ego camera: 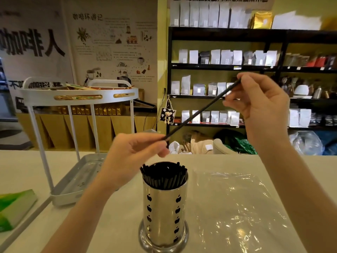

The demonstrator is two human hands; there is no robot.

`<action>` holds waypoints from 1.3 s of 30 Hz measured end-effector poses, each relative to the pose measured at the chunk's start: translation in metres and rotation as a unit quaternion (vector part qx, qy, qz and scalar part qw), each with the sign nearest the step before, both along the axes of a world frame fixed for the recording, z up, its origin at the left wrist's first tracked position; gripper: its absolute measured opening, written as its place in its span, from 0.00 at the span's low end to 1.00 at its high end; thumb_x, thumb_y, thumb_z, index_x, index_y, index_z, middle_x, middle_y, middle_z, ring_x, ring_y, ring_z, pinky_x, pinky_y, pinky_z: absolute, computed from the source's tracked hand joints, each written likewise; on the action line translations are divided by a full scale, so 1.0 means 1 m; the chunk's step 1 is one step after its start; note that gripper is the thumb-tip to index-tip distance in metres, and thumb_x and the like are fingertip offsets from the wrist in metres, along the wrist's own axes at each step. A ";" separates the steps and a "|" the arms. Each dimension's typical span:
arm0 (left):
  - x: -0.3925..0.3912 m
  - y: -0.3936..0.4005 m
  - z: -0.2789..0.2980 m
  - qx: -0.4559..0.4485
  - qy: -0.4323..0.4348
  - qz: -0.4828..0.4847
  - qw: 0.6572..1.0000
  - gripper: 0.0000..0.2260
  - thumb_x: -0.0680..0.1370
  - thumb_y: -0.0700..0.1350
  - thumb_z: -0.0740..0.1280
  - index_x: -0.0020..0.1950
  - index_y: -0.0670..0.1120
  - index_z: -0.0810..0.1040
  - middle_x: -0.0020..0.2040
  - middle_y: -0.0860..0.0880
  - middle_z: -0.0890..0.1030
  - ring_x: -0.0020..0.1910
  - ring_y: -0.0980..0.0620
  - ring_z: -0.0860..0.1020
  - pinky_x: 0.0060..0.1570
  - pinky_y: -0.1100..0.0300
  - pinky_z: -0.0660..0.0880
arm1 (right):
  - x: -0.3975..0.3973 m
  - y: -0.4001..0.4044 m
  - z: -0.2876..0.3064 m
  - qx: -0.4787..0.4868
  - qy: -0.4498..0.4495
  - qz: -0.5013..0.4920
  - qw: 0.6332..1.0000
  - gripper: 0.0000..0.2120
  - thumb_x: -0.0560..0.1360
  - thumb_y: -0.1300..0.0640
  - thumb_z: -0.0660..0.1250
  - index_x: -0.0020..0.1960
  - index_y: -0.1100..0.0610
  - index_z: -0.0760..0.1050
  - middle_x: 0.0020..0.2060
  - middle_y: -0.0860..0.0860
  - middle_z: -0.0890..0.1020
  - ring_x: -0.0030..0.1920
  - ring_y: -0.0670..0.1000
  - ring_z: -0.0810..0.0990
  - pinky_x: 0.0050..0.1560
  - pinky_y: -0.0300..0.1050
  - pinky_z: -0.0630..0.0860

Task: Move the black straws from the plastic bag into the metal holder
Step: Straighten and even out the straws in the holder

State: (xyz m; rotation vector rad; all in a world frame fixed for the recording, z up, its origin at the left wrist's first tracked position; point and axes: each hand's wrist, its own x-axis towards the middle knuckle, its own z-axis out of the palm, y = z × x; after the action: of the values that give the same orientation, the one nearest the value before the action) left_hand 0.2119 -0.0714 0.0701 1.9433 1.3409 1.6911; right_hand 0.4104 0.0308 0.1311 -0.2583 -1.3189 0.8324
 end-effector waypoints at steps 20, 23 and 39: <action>-0.007 -0.005 0.014 0.104 0.082 0.125 0.983 0.14 0.71 0.46 0.64 0.56 0.53 0.74 0.42 0.57 0.81 0.44 0.58 0.81 0.45 0.69 0.77 | -0.027 -0.008 -0.108 0.002 -0.300 0.076 0.951 0.06 0.73 0.53 0.67 0.48 0.47 0.81 0.41 0.44 0.85 0.45 0.43 0.82 0.45 0.34 0.77; -0.005 -0.001 -0.001 0.064 0.114 0.112 0.985 0.11 0.71 0.51 0.62 0.52 0.56 0.74 0.41 0.59 0.81 0.44 0.58 0.80 0.45 0.67 0.78 | -0.022 -0.014 -0.111 0.063 -0.320 0.044 0.944 0.14 0.67 0.50 0.69 0.52 0.45 0.78 0.45 0.43 0.83 0.46 0.45 0.81 0.46 0.38 0.78; 0.003 0.008 -0.045 -0.017 0.154 0.087 0.984 0.18 0.73 0.58 0.54 0.52 0.54 0.80 0.43 0.62 0.80 0.49 0.63 0.76 0.45 0.72 0.70 | -0.025 -0.019 -0.128 0.091 -0.302 0.004 0.949 0.10 0.67 0.54 0.71 0.48 0.48 0.79 0.45 0.43 0.83 0.42 0.43 0.81 0.43 0.33 0.77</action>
State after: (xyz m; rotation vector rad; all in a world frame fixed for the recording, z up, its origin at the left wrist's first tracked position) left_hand 0.2151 -0.0630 0.0252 2.1935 1.6791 1.4675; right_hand 0.3855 0.0118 0.0032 -0.3802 -1.9604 0.6500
